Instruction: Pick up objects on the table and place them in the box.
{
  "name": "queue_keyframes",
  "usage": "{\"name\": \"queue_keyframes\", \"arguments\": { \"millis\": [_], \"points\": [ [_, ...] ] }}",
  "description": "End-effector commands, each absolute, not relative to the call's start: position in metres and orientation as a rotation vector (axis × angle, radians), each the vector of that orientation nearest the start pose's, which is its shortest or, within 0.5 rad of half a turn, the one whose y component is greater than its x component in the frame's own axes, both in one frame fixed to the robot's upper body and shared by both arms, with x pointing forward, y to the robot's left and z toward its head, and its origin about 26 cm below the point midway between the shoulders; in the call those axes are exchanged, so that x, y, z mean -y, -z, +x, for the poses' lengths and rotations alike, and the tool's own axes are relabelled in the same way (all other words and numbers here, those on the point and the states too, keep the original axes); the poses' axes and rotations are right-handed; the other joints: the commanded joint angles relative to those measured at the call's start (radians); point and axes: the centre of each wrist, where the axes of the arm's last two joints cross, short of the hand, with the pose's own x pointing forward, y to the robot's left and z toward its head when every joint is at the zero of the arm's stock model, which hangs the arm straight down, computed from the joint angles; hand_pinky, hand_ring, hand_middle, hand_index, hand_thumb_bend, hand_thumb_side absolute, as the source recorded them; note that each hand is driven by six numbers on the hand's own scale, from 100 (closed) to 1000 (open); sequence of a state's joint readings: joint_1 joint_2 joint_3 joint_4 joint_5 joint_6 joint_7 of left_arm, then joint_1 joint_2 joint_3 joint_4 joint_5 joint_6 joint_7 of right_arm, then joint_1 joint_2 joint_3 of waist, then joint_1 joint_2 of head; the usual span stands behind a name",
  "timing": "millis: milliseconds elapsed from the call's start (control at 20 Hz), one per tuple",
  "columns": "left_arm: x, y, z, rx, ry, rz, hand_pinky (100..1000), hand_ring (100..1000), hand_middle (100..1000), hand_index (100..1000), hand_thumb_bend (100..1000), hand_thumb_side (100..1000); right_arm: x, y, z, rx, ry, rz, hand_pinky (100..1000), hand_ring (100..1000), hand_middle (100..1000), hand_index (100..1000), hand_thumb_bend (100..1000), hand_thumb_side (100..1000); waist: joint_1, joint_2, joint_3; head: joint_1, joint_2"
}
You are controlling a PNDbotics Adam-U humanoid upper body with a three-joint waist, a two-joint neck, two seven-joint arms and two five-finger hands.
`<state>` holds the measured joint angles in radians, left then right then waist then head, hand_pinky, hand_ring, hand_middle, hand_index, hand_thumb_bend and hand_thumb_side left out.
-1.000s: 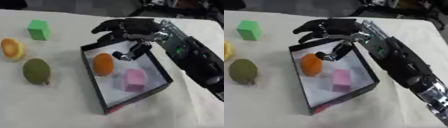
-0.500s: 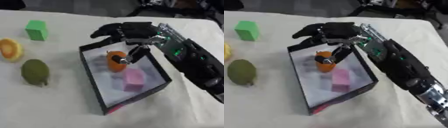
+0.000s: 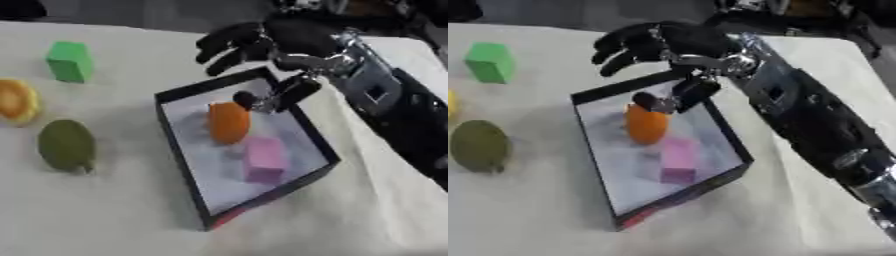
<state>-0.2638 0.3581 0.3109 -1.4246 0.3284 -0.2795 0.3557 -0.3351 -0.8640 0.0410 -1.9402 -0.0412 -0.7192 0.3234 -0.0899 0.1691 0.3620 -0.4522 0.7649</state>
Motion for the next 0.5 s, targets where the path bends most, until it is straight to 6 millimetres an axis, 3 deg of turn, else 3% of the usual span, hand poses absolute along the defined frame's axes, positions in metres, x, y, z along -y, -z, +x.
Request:
{"name": "queue_keyframes", "arguments": {
  "millis": [50,200,250,300,500],
  "points": [
    [-0.409,-0.101,0.329,2.068,-0.536,0.464,700,842,759,852,196,767,0.341,-0.293,0.283,-2.938,1.585,0.172,874,921,868,892,100,100,0.01,-0.019,-0.011,0.019,0.005],
    [-0.411,-0.109,0.327,2.092,-0.512,0.474,703,842,760,855,191,759,0.373,-0.297,0.275,-3.125,1.471,0.169,876,939,902,921,100,186,0.016,-0.023,-0.032,0.066,0.005],
    [-0.411,-0.111,0.326,2.1,-0.503,0.477,704,842,760,856,189,755,0.385,-0.294,0.273,-3.194,1.432,0.169,875,949,909,918,100,270,0.018,-0.024,-0.038,0.085,0.005],
    [-0.412,-0.114,0.325,2.11,-0.492,0.479,704,842,760,856,188,754,0.4,-0.29,0.27,-3.275,1.374,0.163,872,948,904,913,100,300,0.019,-0.025,-0.045,0.105,0.005],
    [-0.414,-0.128,0.318,2.151,-0.439,0.495,705,842,761,858,176,744,0.457,-0.291,0.265,-3.55,1.014,0.115,853,924,870,874,100,343,0.018,-0.023,-0.07,0.178,0.005]
  ]
}}
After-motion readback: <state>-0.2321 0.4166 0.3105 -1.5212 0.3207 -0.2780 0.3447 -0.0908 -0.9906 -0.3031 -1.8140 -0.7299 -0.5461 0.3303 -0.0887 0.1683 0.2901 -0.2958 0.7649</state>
